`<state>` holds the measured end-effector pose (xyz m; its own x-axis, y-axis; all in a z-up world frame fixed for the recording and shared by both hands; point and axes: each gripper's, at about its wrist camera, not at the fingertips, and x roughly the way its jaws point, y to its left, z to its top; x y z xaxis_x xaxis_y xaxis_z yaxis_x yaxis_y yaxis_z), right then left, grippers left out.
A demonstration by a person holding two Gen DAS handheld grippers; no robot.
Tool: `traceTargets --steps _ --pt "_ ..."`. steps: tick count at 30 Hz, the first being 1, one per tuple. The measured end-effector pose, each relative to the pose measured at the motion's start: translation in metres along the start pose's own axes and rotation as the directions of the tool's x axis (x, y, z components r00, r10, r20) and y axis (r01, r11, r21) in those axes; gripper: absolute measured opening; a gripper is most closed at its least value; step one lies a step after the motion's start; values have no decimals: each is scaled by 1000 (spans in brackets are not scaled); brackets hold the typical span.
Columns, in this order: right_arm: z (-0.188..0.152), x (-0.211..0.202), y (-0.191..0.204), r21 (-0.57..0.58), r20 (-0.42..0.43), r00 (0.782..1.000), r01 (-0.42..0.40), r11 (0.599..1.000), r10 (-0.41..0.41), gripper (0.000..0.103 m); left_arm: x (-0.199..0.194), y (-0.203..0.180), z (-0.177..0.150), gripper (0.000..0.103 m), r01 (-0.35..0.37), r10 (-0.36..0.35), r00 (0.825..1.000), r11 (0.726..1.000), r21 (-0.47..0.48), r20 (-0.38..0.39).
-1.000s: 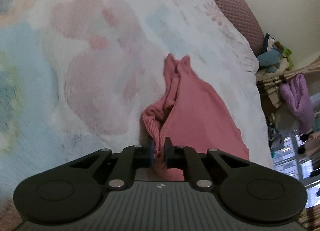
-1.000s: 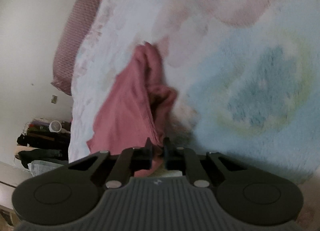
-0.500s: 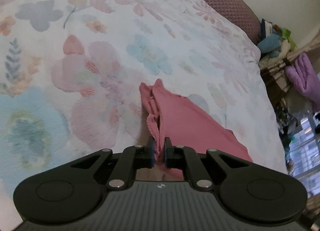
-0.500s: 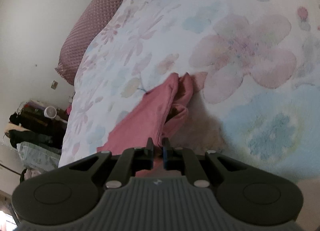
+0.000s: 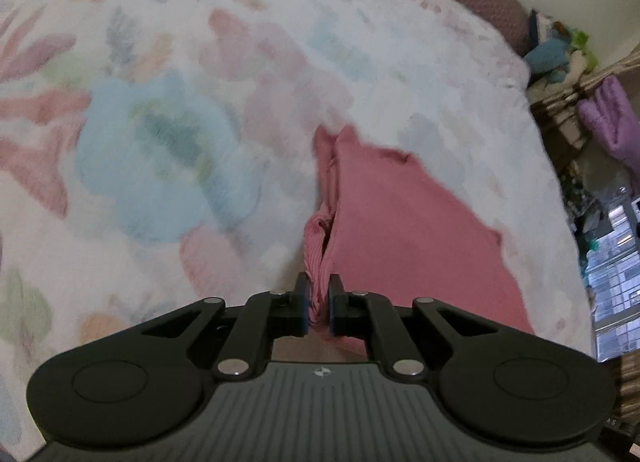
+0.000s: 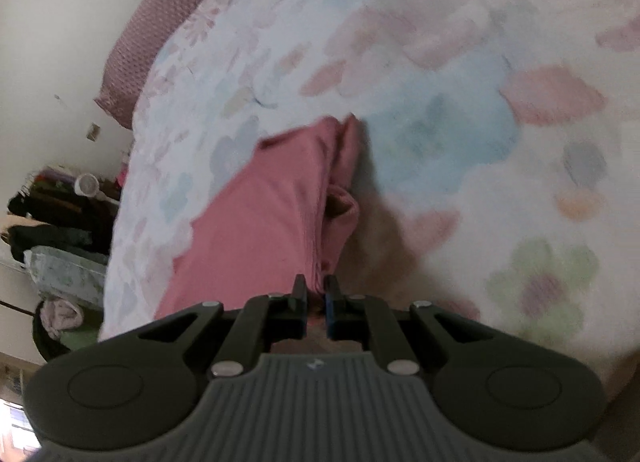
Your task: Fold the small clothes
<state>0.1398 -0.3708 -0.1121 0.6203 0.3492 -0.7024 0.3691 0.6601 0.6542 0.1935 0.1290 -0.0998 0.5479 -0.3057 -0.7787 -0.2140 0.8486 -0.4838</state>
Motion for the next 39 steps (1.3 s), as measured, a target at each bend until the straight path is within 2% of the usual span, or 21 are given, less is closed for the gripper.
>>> traceTargets --steps 4,8,12,14,19,21,25,27,29,35,39 --pt "-11 20 -10 -49 -20 999 42 998 -43 3 28 11 -6 8 -51 52 998 998 27 -23" --pt "-17 39 -17 -83 -32 996 81 993 -84 3 40 22 -11 10 -49 50 998 999 18 -48" --pt "-20 47 -24 -104 -38 994 99 990 -103 4 42 20 -8 22 -64 68 995 996 56 -71" --pt "-20 52 -24 -122 -56 991 114 986 -122 5 39 20 -5 23 -64 70 994 996 66 -89" --pt "-21 53 -14 -201 -73 970 214 956 -233 20 31 13 -4 29 -99 120 984 983 153 -133" --pt "-19 44 -11 -233 -53 964 243 942 -262 33 26 8 -4 33 -125 153 978 974 191 -139" --pt "-8 24 -7 -292 18 950 304 907 -312 37 10 0 -6 36 -176 208 970 957 233 -123" --pt "0 14 -4 -299 51 951 307 904 -306 44 4 -8 -4 36 -195 228 969 944 266 -96" --pt "9 10 0 -304 73 956 293 906 -285 45 -1 -14 0 37 -192 219 973 939 285 -67" --pt "28 19 29 -344 79 975 222 912 -208 55 -4 -40 31 39 -121 124 992 956 268 5" --pt "37 37 54 -393 65 984 180 902 -168 62 7 -66 44 39 -84 78 996 943 322 32"
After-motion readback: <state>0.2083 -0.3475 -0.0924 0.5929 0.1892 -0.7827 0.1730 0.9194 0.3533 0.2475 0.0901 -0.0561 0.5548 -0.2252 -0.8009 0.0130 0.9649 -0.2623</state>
